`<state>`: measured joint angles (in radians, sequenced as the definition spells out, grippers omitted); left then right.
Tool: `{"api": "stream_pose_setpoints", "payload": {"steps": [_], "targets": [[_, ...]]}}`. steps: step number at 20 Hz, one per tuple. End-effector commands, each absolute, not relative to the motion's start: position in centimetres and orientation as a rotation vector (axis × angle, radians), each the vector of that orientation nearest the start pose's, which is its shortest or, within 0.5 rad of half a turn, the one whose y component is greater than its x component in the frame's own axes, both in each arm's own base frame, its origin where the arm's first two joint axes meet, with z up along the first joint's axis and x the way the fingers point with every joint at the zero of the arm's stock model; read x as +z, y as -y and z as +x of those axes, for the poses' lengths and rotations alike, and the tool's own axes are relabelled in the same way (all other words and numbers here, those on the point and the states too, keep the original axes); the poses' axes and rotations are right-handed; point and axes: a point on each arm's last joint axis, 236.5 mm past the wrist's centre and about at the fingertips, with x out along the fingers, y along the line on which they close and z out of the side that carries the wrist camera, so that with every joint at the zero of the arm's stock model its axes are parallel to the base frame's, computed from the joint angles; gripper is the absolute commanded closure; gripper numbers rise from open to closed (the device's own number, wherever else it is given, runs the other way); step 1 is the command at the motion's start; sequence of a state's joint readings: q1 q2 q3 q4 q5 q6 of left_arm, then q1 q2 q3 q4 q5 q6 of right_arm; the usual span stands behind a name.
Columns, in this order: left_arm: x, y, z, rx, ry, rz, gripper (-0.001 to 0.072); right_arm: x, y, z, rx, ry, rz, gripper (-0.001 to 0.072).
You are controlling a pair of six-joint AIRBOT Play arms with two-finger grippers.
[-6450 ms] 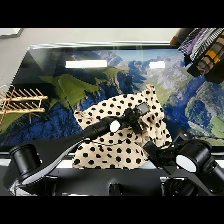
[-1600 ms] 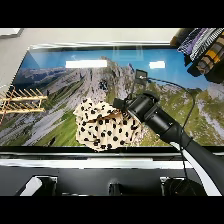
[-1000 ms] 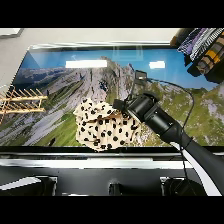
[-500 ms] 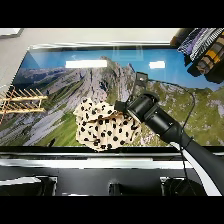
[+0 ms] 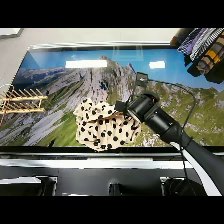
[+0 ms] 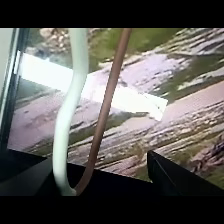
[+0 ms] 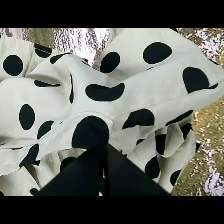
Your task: Fold the clothes and pants, and hang the long-sleeved shirts on hangers.
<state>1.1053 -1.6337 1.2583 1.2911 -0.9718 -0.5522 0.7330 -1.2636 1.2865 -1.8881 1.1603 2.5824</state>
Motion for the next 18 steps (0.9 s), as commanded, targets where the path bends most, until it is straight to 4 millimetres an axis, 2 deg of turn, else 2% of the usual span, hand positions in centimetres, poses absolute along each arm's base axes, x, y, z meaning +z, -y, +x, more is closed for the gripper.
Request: {"api": "stream_pose_setpoints", "payload": {"steps": [1,5,7,9,16,17,18], "targets": [[-9.6,-36.7,24.6,0.191,-1.271,-0.1,0.0176,7.1,-22.4,35.0,-0.062,-1.048,0.245,0.0677],[-10.7,-36.3,24.7,0.173,-1.284,-0.114,0.0182,7.1,-22.4,35.0,-0.062,-1.048,0.245,0.0677],[-10.8,-36.2,24.9,0.167,-1.286,-0.114,0.0355,7.1,-22.4,35.0,-0.062,-1.048,0.245,0.0677],[-10.9,-36.1,24.9,0.165,-1.286,-0.113,0.0455,7.1,-22.4,35.0,-0.062,-1.047,0.244,0.0677],[-11.3,-36.0,24.9,0.159,-1.292,-0.121,0.0483,7.1,-22.3,35.0,-0.064,-1.049,0.243,0.0677],[-11.3,-35.8,24.9,0.154,-1.294,-0.126,0.0636,7.1,-22.2,34.9,-0.069,-1.053,0.241,0.0677],[-11.3,-35.7,24.9,0.151,-1.294,-0.13,0.0681,7.0,-22.1,34.8,-0.075,-1.058,0.237,0.0676]]}}
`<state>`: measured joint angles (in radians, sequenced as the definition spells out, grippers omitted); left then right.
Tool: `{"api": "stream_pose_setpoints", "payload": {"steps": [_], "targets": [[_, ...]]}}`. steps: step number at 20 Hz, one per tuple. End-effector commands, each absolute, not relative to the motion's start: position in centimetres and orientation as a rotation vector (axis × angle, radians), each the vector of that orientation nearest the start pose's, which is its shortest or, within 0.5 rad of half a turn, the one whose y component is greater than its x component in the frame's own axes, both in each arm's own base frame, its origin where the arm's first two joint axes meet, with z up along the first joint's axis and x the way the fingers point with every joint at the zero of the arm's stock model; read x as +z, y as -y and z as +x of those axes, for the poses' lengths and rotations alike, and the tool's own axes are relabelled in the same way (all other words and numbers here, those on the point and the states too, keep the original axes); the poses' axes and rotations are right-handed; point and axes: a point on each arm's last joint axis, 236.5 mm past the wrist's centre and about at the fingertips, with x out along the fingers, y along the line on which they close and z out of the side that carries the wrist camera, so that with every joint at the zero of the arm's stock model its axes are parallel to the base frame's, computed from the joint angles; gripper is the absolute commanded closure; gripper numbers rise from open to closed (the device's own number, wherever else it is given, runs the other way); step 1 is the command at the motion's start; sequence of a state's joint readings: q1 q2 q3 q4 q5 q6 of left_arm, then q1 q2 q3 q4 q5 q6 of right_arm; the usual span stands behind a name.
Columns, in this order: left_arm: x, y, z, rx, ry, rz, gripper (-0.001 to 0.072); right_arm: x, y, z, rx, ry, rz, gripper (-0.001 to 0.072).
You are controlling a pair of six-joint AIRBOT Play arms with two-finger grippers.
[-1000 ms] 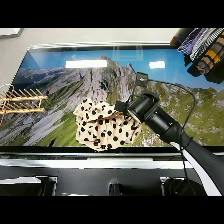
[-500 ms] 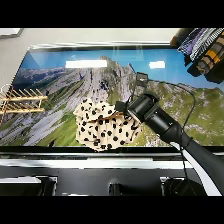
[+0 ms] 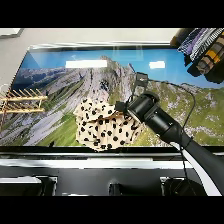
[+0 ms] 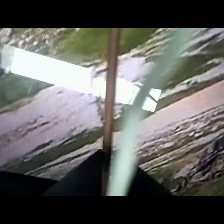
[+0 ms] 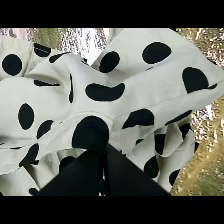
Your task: Fold the clothes and pants, and hang the long-sleeved shirts on hangers.
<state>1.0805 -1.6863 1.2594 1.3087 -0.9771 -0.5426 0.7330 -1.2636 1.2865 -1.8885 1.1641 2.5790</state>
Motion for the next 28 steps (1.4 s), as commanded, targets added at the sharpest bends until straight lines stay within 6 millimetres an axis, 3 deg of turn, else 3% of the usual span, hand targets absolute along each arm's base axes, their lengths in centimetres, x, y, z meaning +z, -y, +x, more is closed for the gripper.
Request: {"api": "stream_pose_setpoints", "payload": {"steps": [1,5,9,15,20,23,25,28], "targets": [[-11.3,-35.8,24.9,0.152,-1.293,-0.129,0.0681,7.0,-22.0,34.7,-0.077,-1.061,0.236,0.0676],[-10.3,-35.4,26.0,0.158,-1.239,-0.16,0.0682,6.9,-22.0,34.7,-0.078,-1.061,0.235,0.0676],[-6.8,-35.5,28.4,0.177,-1.126,-0.175,0.0682,6.6,-21.3,34.1,-0.108,-1.087,0.217,0.0676],[1.8,-35.7,31.6,0.216,-0.993,-0.015,0.0682,6.4,-20.8,33.7,-0.13,-1.106,0.203,0.0677],[12.0,-33.9,35.5,0.268,-0.756,0.112,0.0682,6.3,-20.5,33.5,-0.141,-1.111,0.195,0.0677],[14.9,-29.0,36.7,0.173,-0.735,0.167,0.0683,6.3,-20.1,33.5,-0.154,-1.112,0.183,0.0677],[14.2,-23.3,36.7,-0.007,-0.801,0.185,0.0683,6.3,-20.1,33.5,-0.154,-1.112,0.183,0.0677],[12.1,-14.5,35.0,-0.225,-0.878,0.184,0.0686,6.3,-20.1,33.5,-0.155,-1.11,0.182,0.0677]]}}
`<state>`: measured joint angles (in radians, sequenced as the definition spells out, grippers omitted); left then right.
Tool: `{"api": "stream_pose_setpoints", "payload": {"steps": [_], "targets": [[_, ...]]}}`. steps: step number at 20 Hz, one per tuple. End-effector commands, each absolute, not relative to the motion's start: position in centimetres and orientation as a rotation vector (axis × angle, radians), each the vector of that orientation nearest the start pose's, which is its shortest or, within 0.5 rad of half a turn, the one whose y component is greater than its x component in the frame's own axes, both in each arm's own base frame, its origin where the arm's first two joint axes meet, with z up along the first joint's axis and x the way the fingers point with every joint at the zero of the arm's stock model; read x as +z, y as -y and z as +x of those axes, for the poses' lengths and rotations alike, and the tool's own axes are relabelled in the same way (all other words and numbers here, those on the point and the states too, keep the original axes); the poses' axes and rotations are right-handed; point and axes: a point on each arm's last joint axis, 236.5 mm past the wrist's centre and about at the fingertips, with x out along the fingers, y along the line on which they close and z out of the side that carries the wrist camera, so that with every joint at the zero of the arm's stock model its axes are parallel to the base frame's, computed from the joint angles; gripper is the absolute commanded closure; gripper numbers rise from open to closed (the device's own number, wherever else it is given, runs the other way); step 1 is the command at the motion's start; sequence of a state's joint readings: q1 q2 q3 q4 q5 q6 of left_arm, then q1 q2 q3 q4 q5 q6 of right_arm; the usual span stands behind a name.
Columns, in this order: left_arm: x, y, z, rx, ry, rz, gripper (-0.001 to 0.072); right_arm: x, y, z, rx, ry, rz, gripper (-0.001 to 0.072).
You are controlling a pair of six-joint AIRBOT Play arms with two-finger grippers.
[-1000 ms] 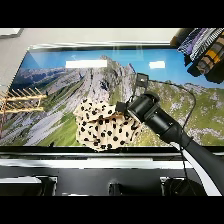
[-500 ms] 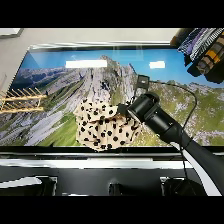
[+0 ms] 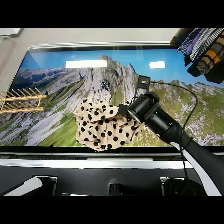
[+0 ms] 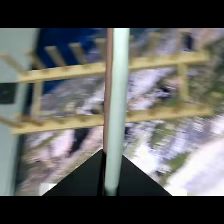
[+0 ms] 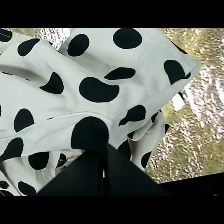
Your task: Fold the clothes and pants, and hang the long-sleeved shirts on hangers.
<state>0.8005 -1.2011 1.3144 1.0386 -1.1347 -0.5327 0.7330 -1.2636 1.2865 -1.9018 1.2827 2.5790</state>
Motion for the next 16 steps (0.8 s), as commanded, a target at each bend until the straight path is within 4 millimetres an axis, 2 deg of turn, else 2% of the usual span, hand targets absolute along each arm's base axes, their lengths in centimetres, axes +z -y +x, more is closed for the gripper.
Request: {"api": "stream_pose_setpoints", "payload": {"steps": [1,4,9,12,16], "targets": [[11.6,-12.0,34.3,-0.269,-0.881,0.196,0.0687,6.3,-20.0,33.5,-0.155,-1.109,0.181,0.0677],[10.5,-5.0,30.9,-0.381,-0.869,0.249,0.0686,6.4,-19.6,33.7,-0.166,-1.098,0.167,0.0677],[7.8,5.0,22.2,-0.653,-0.885,0.347,0.0685,6.7,-18.4,34.0,-0.204,-1.078,0.127,0.0677],[6.7,8.1,18.0,-0.733,-0.878,0.369,0.0685,6.7,-18.3,34.0,-0.21,-1.078,0.128,0.0677],[7.0,9.5,15.8,-0.724,-0.815,0.37,0.0684,6.8,-17.7,34.0,-0.244,-1.067,0.13,0.0677]]}}
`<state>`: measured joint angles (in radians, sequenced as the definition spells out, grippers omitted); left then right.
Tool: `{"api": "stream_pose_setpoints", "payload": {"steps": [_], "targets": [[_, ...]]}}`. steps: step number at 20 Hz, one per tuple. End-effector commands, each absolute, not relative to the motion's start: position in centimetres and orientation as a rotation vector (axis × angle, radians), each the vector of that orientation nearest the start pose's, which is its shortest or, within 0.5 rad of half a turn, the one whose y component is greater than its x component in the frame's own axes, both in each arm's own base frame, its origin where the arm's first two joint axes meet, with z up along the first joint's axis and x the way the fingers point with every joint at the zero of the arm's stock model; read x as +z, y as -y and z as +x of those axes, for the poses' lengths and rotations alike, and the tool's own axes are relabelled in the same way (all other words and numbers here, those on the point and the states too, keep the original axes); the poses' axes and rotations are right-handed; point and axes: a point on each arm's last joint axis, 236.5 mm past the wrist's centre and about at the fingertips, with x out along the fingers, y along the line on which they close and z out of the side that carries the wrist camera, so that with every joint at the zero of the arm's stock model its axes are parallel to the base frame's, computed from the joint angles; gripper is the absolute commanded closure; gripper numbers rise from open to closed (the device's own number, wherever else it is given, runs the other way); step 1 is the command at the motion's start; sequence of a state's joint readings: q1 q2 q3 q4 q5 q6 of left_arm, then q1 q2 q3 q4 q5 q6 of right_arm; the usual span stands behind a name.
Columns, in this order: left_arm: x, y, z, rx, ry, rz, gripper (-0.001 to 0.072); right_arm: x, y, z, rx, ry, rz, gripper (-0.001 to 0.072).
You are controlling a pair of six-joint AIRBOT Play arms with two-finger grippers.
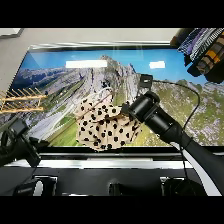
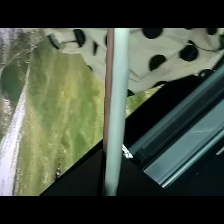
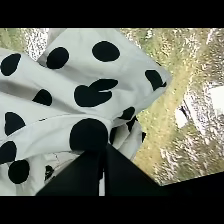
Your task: Fold the clothes and pants, and hang the long-sleeved shirts on hangers.
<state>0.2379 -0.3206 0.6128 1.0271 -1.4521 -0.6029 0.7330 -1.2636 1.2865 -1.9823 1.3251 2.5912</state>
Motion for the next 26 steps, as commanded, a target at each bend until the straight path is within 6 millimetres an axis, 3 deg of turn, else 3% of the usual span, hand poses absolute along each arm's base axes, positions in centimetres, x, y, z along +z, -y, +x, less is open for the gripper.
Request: {"api": "stream_pose_setpoints", "payload": {"steps": [1,4,9,14,18,26], "targets": [[6.9,10.0,15.3,-0.745,-0.808,0.374,0.0684,6.9,-17.5,34.2,-0.254,-1.056,0.132,0.0677],[7.2,11.1,14.7,-0.796,-0.787,0.361,0.0684,7.4,-16.7,34.9,-0.299,-1.01,0.152,0.0677],[7.4,11.4,14.8,-0.804,-0.772,0.359,0.0682,8.0,-16.2,35.8,-0.371,-0.944,0.253,0.0677],[7.5,11.6,14.8,-0.819,-0.761,0.364,0.0682,6.0,-16.1,37.8,-0.411,-0.974,0.438,0.0677],[7.2,11.6,14.9,-0.829,-0.772,0.364,0.0682,6.1,-16.6,40.3,-0.3,-0.99,0.56,0.0677],[5.9,12.4,15.2,-0.922,-0.808,0.341,0.0682,6.1,-17.2,40.6,-0.253,-1.003,0.565,0.0677]]}}
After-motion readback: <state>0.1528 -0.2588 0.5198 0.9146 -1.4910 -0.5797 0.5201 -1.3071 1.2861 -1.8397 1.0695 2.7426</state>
